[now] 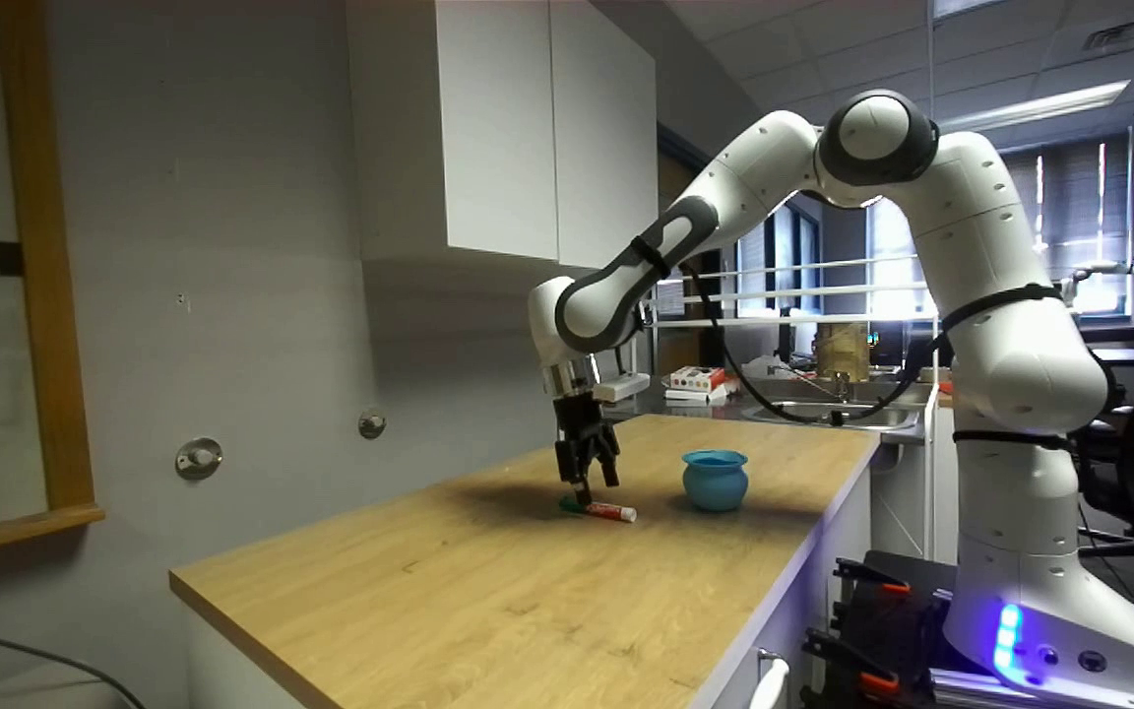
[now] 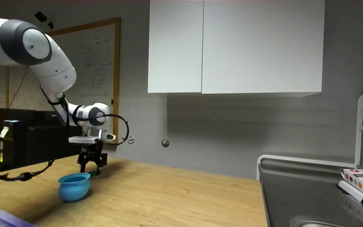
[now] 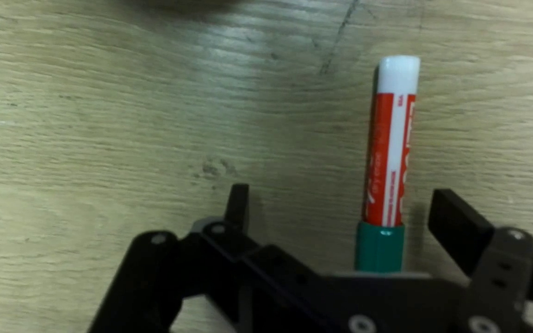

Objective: Put the pen in the bowl

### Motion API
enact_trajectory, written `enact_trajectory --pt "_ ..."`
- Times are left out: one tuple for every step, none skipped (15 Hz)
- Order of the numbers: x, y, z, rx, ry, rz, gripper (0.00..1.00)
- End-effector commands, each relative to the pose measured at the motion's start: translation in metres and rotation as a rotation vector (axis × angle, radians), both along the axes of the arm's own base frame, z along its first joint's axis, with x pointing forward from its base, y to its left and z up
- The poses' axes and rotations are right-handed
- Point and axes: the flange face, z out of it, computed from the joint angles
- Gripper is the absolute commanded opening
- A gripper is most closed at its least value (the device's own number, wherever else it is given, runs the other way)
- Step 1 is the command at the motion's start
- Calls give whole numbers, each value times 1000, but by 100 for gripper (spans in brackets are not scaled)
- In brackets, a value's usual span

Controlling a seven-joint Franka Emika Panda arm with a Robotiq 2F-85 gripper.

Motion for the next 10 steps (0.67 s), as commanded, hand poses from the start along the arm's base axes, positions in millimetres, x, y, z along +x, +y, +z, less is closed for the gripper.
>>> enact_trajectory --pt "9 1 -14 -24 15 -11 100" --pt "9 1 -17 -26 20 -12 100" --pt "9 1 -22 -29 27 -13 100" --pt "10 1 -25 -32 32 -12 100" --pt "10 1 -28 -37 33 -12 75" --pt "10 2 -29 -42 34 -12 73" --pt "11 2 -27 -47 31 -12 67" --pt "10 4 -24 -50 26 -13 60" --pt "10 5 -21 -54 21 -14 50" --pt "9 7 -18 -58 15 -14 43"
